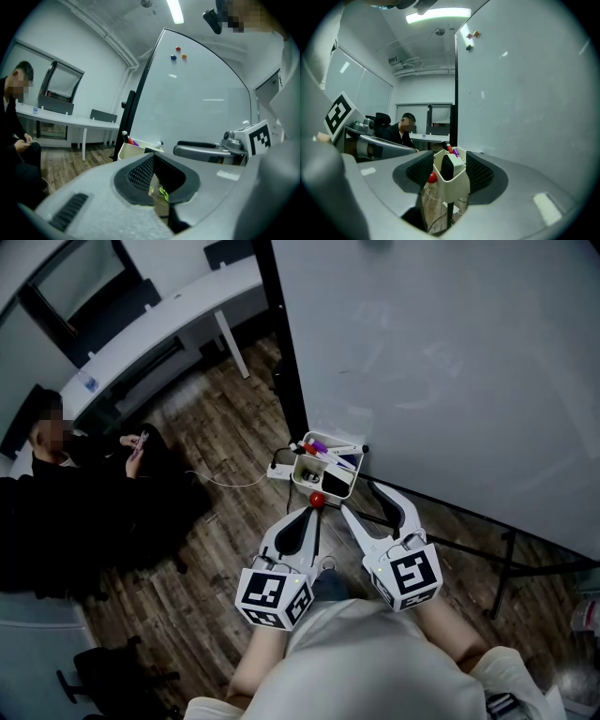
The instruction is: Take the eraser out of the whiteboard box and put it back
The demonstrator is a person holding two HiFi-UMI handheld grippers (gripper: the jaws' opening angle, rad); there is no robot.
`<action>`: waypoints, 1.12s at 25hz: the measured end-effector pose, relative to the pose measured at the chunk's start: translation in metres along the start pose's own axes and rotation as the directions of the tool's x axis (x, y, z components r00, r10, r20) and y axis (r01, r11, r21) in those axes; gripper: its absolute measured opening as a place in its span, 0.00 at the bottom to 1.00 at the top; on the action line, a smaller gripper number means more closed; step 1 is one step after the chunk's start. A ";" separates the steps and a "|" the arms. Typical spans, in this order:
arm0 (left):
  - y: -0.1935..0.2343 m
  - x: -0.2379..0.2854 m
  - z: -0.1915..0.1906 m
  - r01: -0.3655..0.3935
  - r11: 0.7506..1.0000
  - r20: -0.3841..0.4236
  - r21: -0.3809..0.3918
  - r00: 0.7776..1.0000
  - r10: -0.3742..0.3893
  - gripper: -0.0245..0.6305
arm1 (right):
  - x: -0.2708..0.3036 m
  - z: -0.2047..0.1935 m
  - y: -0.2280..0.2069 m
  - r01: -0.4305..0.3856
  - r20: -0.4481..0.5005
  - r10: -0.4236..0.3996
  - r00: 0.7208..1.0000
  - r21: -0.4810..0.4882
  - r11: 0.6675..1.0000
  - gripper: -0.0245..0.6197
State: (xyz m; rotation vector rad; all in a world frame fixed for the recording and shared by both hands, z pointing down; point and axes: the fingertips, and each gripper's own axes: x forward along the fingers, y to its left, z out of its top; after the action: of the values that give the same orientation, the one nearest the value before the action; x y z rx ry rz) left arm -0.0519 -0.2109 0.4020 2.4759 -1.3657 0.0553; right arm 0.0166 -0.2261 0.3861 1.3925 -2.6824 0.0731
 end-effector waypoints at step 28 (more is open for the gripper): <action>-0.051 -0.023 -0.023 -0.026 1.000 -0.007 -0.003 1.000 0.026 0.04 | -0.067 0.016 0.011 -0.010 0.094 0.008 0.996 0.024 1.000 0.05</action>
State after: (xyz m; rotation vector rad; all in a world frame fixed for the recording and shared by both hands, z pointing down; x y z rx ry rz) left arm -0.0194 -0.1598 0.4064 2.4529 -1.3947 0.0669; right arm 0.0438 -0.1671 0.3616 1.4258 -2.7730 0.0422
